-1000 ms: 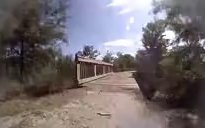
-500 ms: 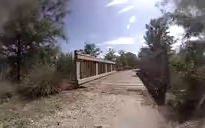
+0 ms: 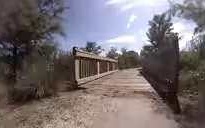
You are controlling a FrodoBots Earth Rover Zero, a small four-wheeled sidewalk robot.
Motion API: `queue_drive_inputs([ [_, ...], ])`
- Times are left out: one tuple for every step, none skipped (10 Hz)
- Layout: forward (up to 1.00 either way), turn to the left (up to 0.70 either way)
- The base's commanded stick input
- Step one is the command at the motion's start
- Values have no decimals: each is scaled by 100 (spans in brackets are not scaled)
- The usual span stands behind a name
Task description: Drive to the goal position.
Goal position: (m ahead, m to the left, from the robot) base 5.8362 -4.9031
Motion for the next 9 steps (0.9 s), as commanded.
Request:
queue_drive_inputs([
  [70,0],
  [70,0],
  [70,0],
  [70,0],
  [70,0],
  [70,0],
  [70,0],
  [70,0],
  [70,-10],
])
